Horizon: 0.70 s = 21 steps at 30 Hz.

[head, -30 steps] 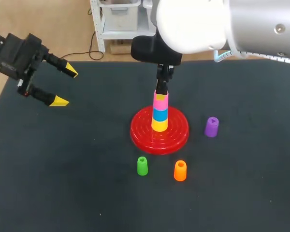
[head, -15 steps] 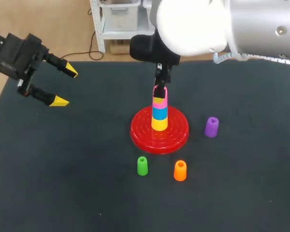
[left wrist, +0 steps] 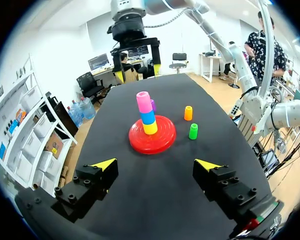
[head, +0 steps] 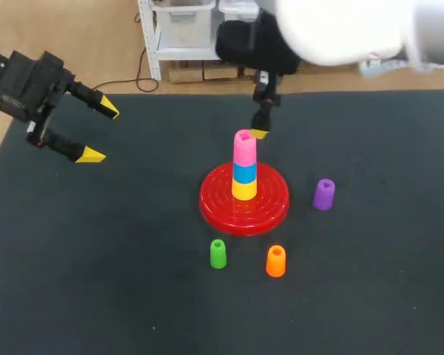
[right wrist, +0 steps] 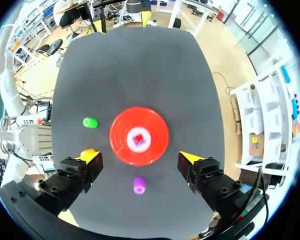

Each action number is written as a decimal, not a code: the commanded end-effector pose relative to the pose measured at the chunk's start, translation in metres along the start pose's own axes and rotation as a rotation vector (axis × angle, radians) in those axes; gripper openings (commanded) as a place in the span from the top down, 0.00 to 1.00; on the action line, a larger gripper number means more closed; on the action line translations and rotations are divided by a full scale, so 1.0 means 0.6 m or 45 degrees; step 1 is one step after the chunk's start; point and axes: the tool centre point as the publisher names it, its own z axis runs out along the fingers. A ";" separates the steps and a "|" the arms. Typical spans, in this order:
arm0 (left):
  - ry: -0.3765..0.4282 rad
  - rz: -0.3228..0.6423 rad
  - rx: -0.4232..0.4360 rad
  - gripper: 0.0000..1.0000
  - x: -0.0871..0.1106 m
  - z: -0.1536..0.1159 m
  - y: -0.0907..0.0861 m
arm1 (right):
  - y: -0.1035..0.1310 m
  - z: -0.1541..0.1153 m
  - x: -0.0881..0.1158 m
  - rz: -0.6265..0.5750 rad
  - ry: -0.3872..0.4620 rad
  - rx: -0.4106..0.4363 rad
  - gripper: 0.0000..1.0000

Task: Pick up and stack the cylinders on the red base in this order: pink,purple,orange,green

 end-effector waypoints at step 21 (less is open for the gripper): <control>0.000 0.001 -0.002 0.00 0.001 0.001 0.000 | 0.031 0.134 0.192 0.281 0.079 0.005 0.00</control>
